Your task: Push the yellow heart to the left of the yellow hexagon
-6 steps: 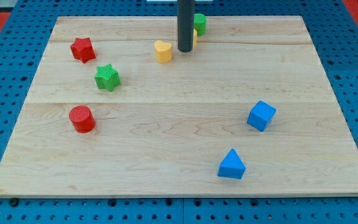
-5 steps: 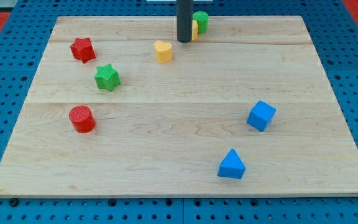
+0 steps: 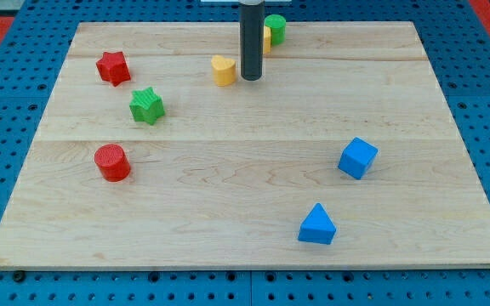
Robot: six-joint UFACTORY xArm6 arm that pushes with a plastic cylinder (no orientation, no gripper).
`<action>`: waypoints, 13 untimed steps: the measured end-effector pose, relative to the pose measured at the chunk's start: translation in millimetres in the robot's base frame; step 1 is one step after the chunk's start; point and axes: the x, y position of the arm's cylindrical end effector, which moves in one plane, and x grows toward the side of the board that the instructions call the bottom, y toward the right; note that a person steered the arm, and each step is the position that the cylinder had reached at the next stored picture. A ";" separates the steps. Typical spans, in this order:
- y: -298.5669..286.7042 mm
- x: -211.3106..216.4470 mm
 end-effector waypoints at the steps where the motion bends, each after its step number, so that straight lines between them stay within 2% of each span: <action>1: -18.0 0.0; 2: -57.7 -2.1; 3: -56.6 -14.1; 4: -77.2 9.2; 5: -102.5 -0.5; 6: -61.6 -34.1; 7: -61.0 -47.0; 8: -104.9 -29.2; 9: -143.0 -32.6; 10: -133.7 -85.2; 11: -64.6 -90.7; 12: -51.2 -90.7; 13: -94.3 -66.1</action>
